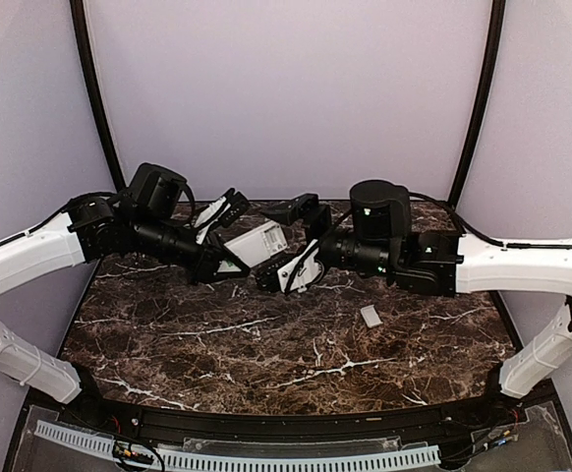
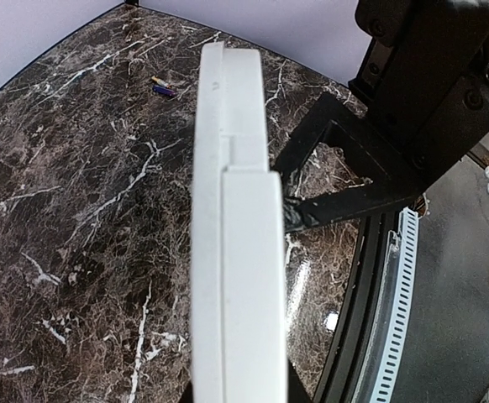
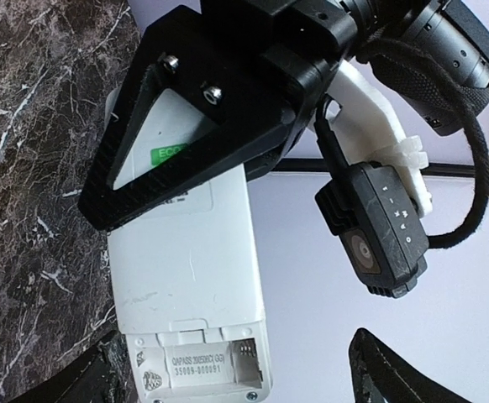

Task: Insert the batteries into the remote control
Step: Pass from the left arm to the right

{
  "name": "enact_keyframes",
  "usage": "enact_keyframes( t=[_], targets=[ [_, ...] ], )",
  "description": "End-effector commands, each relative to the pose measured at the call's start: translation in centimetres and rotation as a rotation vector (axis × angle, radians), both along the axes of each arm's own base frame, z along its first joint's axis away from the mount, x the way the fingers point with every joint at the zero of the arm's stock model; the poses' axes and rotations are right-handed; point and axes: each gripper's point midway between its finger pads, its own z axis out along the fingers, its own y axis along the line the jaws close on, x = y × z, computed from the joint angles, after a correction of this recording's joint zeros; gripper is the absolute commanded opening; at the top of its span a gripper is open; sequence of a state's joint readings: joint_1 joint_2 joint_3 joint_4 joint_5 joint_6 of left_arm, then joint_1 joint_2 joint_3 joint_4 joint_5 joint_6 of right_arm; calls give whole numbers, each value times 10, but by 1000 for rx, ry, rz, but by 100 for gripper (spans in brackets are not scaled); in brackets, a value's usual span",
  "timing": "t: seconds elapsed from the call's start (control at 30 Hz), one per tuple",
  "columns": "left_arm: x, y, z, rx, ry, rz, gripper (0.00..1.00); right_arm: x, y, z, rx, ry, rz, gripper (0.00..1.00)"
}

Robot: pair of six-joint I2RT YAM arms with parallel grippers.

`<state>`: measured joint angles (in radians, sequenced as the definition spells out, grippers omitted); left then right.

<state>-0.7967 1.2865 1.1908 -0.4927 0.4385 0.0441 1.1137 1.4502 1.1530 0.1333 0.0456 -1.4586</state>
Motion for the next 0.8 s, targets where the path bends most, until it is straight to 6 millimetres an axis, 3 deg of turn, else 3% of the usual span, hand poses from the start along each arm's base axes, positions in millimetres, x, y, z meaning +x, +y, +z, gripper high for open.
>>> enact_keyframes(
  t=[0.0, 0.2, 0.47, 0.6, 0.63, 0.67, 0.73, 0.77],
  targets=[
    [-7, -5, 14, -36, 4, -34, 0, 5, 12, 4, -35, -118, -46, 86],
    [-8, -6, 14, -44, 14, -40, 0, 11, 20, 4, -47, -164, -79, 81],
    [-9, -5, 12, -42, 12, -44, 0, 9, 25, 0, -44, -135, -80, 45],
    [-8, -4, 12, -34, 3, -36, 2, 8, 22, -1, -23, -67, -102, 36],
    [-6, -3, 12, -30, -2, -29, 20, 8, 20, -2, -19, -27, -109, 35],
    [-2, -1, 12, -20, -18, -6, 49, 7, 18, -3, -14, 18, -119, 34],
    [9, 6, 14, -1, -62, 60, 79, 6, 10, -12, -11, 186, -158, 33],
    [13, 9, 12, 9, -75, 88, 89, 5, 5, -23, -33, 281, -174, 33]
  ],
)
